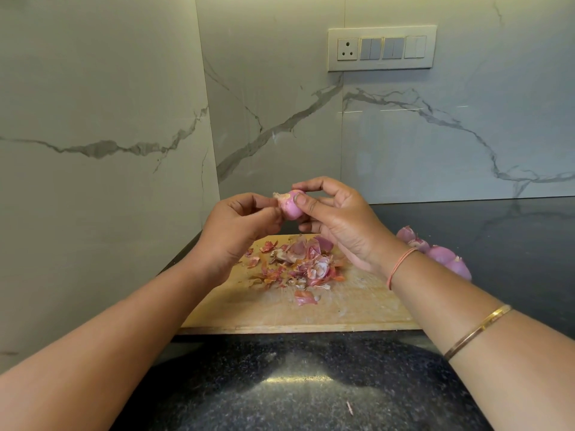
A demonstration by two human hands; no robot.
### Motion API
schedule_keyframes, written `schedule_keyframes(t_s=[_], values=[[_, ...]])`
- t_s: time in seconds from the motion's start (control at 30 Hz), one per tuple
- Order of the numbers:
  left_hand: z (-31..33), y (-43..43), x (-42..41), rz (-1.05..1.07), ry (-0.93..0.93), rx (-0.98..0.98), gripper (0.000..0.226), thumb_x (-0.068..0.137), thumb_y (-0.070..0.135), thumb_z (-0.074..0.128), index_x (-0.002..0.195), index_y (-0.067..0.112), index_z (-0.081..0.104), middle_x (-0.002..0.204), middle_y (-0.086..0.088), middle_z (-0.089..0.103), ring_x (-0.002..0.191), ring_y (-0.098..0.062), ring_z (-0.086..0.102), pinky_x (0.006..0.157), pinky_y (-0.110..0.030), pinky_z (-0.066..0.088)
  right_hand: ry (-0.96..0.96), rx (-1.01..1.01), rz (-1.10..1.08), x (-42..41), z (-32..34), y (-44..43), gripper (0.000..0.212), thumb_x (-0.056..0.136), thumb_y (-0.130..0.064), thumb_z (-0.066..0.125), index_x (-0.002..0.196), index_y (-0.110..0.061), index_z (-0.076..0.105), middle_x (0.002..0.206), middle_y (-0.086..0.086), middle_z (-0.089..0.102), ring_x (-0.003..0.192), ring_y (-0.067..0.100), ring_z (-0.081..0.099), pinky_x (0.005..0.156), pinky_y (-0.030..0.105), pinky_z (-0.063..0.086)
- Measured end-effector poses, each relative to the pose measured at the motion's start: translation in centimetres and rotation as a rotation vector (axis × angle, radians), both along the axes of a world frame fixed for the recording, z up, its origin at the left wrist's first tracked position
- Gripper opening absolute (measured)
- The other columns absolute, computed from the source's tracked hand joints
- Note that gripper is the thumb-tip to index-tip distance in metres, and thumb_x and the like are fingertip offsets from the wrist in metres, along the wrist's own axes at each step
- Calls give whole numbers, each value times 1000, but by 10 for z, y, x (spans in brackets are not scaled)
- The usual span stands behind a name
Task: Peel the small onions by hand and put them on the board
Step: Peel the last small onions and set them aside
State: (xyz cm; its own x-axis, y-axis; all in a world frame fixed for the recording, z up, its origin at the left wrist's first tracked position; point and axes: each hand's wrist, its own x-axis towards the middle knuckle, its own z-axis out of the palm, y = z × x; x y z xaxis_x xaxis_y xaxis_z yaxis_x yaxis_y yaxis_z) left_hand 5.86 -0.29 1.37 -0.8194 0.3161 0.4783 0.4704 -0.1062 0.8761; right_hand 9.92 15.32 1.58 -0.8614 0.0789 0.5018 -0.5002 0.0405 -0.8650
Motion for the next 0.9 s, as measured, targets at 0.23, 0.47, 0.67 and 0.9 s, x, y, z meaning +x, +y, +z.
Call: schedule_keyframes(t_s=[0.23,0.47,0.67,0.9], values=[[-4,2,3,188,651,-300,51,83,17,69,114,48,44,85,12,58,72,-3,62,62,-19,52,-84,-139,91,3,5,-1,22,98,-24,47,90,-8,60,71,9,57,59,15,52,54,22,49],[-8,0,-5,209,859,-370,34,88,14,63,111,32,46,92,13,56,85,-13,60,71,-40,54,-119,-148,82,6,5,-4,21,96,-23,51,86,-11,64,71,8,58,58,15,52,51,21,48],[-11,0,-8,177,873,-329,18,88,23,62,96,30,48,88,10,60,82,-9,59,68,-33,51,-139,-183,83,5,5,-6,21,95,-24,52,87,-8,64,69,8,57,58,16,51,50,21,48],[-11,0,-8,184,847,-348,39,87,12,65,112,33,45,87,20,56,81,-1,59,71,-26,53,-152,-205,86,6,6,-7,22,95,-23,53,81,-9,63,70,10,58,60,18,51,49,22,47]])
